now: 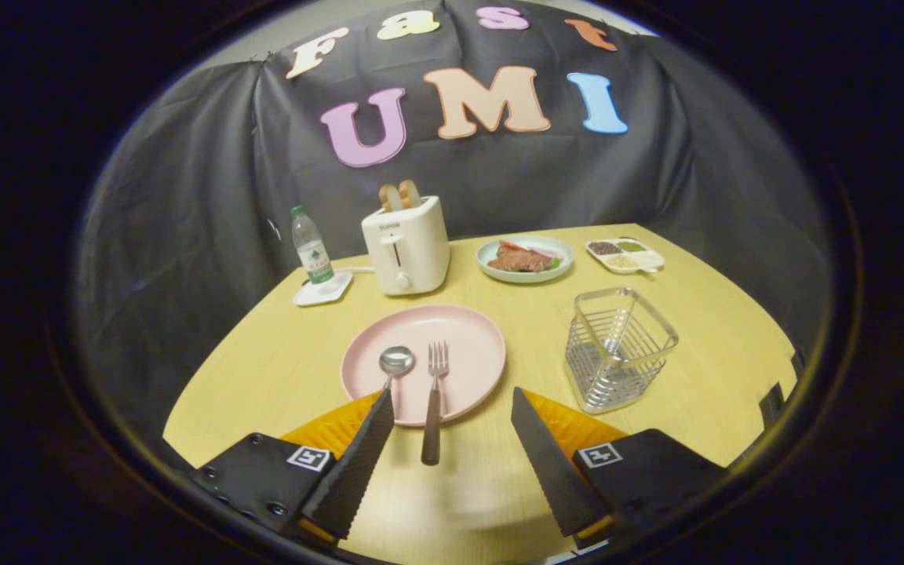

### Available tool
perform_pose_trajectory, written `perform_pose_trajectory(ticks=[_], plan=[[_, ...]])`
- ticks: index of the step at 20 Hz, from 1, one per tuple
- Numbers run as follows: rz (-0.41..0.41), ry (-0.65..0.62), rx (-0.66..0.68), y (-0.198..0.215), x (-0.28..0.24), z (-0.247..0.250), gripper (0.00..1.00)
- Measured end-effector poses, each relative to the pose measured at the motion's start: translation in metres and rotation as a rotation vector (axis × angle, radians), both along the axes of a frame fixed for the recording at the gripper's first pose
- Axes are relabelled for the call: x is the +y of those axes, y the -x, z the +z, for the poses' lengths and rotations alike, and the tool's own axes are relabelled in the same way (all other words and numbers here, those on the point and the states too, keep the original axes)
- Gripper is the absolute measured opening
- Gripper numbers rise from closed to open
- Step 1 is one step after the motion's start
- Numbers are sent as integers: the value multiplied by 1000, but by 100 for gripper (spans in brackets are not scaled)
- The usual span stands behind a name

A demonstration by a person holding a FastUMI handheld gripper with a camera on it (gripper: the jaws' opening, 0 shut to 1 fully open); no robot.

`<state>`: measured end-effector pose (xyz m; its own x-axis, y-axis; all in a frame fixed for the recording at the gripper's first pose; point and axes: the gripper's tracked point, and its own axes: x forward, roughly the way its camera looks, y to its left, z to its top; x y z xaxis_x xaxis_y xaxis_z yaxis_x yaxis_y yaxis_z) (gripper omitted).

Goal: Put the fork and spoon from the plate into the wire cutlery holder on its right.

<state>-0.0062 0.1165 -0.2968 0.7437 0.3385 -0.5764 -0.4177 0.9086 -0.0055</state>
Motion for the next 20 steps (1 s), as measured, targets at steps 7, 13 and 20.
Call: perform_pose_trajectory(ticks=[7,13,20], plan=[[82,68,36,-10,22,-37,78],[80,97,69,-8,25,-54,49],[11,92,143,-7,20,-62,16]])
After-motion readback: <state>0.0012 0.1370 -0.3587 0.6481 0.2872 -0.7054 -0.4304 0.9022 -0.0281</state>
